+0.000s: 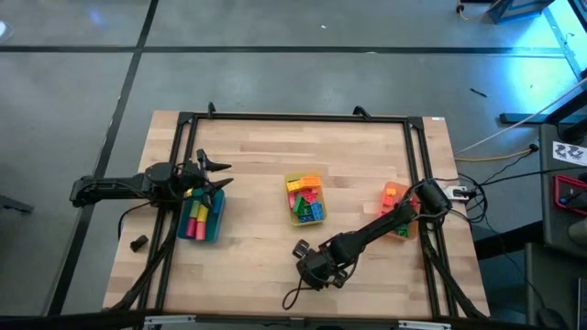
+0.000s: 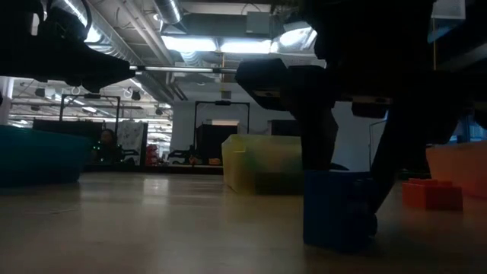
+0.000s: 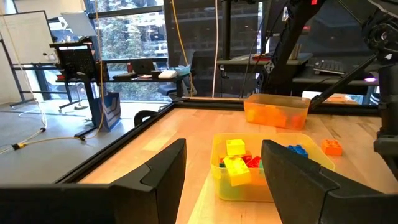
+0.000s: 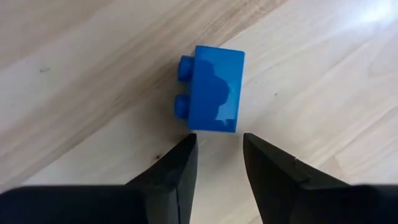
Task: Sort blocks by size
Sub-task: Put the blue 4 stud game piece into the orange bin
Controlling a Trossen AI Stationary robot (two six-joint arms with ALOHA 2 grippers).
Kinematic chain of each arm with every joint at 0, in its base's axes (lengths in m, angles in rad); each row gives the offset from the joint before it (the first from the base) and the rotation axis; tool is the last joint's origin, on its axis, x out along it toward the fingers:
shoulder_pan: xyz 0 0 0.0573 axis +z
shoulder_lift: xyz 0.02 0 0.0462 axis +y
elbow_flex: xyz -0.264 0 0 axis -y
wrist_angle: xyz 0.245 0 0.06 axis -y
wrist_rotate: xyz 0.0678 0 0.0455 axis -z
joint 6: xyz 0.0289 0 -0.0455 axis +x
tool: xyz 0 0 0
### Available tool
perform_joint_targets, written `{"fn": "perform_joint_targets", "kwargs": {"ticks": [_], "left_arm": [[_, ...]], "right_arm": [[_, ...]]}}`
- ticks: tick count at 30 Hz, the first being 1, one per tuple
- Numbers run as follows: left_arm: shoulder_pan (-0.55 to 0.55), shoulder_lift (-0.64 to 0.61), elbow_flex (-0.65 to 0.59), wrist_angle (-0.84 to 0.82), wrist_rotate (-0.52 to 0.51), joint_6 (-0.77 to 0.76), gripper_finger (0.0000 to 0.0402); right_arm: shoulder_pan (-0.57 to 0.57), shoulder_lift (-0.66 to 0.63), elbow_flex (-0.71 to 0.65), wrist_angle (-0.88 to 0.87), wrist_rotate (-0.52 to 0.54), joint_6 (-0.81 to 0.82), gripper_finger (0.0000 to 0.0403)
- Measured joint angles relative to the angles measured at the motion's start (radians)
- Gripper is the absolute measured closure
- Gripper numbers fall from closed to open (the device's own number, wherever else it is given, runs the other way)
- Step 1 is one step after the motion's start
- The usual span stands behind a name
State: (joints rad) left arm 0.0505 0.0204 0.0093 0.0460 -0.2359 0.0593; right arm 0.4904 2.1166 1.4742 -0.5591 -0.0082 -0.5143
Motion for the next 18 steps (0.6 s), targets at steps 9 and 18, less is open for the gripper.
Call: {"fn": "perform_joint_targets", "kwargs": {"ticks": [9, 18], "left_arm": [[0.0, 0.0, 0.0, 0.0, 0.0, 0.0, 0.0208], [0.0, 0.0, 0.0, 0.0, 0.0, 0.0, 0.0208]], "right_arm": [[0.0, 0.0, -0.001, 0.01, -0.009, 0.016, 0.0272], [0.0, 0.0, -0.002, 0.028, 0.023, 0.015, 0.0271]]}}
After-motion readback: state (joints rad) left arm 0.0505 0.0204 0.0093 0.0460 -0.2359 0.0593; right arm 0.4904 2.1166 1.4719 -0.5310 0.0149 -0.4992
